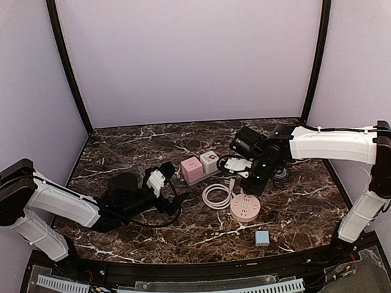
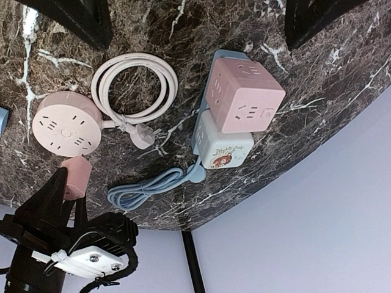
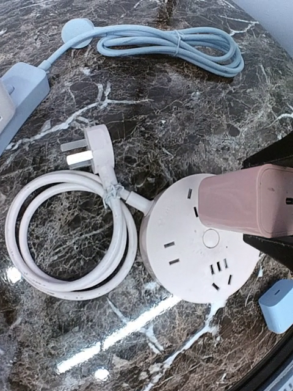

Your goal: Insert the plug

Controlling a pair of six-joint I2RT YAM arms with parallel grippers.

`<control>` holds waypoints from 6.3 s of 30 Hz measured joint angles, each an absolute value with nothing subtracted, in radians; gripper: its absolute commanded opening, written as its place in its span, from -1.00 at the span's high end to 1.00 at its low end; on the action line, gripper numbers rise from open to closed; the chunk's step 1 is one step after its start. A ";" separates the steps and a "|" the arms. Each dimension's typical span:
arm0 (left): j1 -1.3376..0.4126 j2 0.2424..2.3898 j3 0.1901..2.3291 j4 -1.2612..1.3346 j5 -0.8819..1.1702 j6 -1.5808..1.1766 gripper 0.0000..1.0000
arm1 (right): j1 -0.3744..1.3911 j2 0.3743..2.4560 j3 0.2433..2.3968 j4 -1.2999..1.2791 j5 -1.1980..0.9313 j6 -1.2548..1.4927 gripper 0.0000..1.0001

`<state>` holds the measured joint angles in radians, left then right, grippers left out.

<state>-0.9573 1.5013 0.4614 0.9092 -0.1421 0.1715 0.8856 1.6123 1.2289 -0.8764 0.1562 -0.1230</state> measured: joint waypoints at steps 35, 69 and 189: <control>-0.925 1.393 0.396 0.888 -0.139 0.171 -0.97 | 0.864 1.567 1.125 -0.773 0.079 -0.521 1.00; -0.915 1.421 0.391 0.904 -0.123 0.160 -0.99 | 0.848 1.595 1.107 -0.759 0.070 -0.533 1.00; -1.114 1.642 0.727 0.604 0.179 0.155 -0.82 | 0.806 1.403 1.211 -0.833 0.278 0.315 -0.97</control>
<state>-1.1145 1.6417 0.7273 0.6041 0.1791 0.1547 0.8062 1.4029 1.2114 -0.8330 0.2775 0.3153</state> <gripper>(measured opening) 0.922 0.986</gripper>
